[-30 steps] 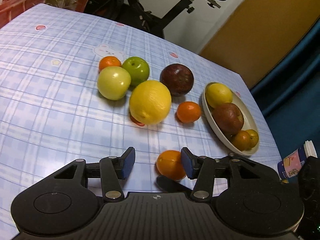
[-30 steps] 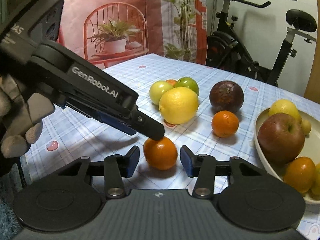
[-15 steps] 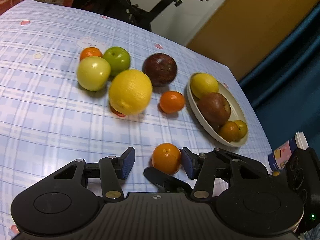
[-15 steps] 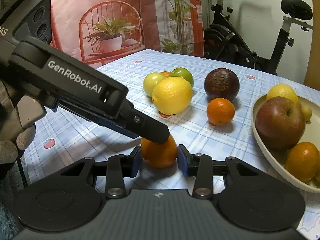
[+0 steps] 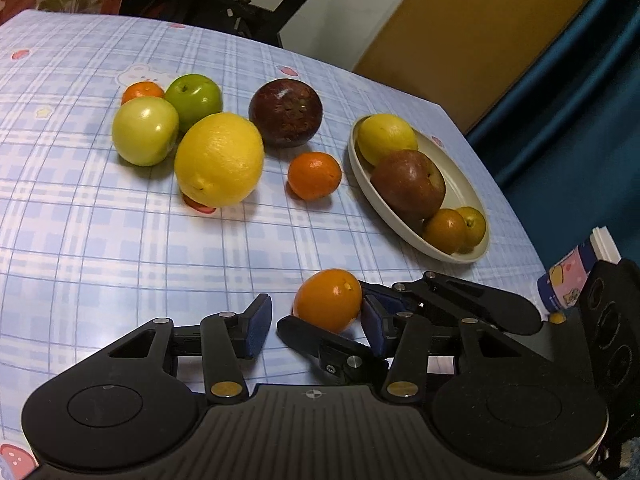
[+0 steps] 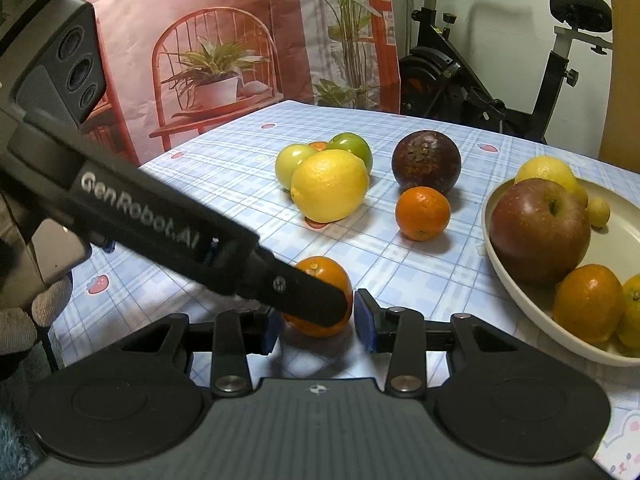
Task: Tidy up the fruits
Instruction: 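Close both tools around the bright orange, then carry the bright orange toward the beige plate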
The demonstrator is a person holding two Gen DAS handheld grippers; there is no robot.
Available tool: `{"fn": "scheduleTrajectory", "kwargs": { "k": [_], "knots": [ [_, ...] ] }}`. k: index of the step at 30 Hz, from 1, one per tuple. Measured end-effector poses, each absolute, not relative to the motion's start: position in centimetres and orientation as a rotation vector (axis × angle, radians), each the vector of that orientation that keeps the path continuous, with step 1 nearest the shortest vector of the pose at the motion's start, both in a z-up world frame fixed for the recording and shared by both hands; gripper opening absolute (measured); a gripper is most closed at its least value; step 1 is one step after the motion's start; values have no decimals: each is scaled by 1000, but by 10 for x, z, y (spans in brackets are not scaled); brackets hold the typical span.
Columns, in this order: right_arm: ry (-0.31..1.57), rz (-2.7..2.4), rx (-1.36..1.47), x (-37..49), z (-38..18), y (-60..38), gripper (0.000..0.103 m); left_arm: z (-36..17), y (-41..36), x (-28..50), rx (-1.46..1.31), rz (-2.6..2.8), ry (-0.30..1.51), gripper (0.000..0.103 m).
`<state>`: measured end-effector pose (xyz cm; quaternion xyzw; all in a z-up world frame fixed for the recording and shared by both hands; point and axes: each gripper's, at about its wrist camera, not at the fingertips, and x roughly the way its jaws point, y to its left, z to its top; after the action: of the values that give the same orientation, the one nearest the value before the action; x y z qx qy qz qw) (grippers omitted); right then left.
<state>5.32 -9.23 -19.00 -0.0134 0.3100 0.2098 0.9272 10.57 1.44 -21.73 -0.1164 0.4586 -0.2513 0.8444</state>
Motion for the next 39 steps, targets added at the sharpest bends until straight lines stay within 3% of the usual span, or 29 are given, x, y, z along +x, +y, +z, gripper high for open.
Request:
{"fn": "scheduleTrajectory", "kwargs": {
  "k": [6,16,31,39],
  "knots": [
    [639,429,-29,51,-190,-93,41,-219,10,106,-242,-545,973,45],
    [596,413,12,46,-184,-100,38,-201,-6,104,-180,-556,919,45],
    [449,214,174,36,-151,-172,38,-156,-97,130,-22,-673,801,46],
    [427,135,197,54,-141,-210,38,-157,-137,156,24,-681,801,47]
  ]
}}
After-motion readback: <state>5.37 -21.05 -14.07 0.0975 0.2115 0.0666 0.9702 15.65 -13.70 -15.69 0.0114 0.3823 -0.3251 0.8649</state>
